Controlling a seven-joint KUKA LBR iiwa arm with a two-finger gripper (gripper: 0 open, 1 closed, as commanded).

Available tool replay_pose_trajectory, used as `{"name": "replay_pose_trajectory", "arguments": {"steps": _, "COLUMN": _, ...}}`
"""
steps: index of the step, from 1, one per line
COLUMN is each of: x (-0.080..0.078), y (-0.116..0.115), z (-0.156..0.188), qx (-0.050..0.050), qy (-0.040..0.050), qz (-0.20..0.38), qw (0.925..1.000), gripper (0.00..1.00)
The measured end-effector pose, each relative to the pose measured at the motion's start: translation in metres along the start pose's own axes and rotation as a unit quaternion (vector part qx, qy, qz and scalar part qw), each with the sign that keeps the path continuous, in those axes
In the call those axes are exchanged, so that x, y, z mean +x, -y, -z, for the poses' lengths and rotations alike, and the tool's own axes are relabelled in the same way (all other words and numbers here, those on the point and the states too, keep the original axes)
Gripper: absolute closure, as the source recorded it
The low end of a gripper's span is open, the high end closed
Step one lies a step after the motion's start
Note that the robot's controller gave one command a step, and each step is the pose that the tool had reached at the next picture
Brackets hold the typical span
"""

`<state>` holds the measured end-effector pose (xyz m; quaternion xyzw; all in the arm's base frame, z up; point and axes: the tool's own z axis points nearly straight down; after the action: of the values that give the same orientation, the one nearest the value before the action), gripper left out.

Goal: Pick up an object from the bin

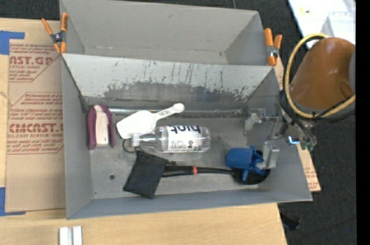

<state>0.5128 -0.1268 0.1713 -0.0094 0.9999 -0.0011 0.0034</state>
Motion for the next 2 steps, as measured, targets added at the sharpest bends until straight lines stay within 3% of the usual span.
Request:
{"name": "replay_pose_trajectory", "arguments": {"steps": 1, "x": 0.004, "y": -0.013, "z": -0.083, "qx": 0.000, "qy": 0.0045, "qz": -0.091, "qw": 0.9958, "gripper": 0.00}}
{"name": "replay_pose_trajectory", "arguments": {"steps": 2, "x": 0.019, "y": -0.027, "z": -0.100, "qx": 0.000, "qy": 0.0006, "qz": -0.052, "qw": 0.9986, "gripper": 1.00}}
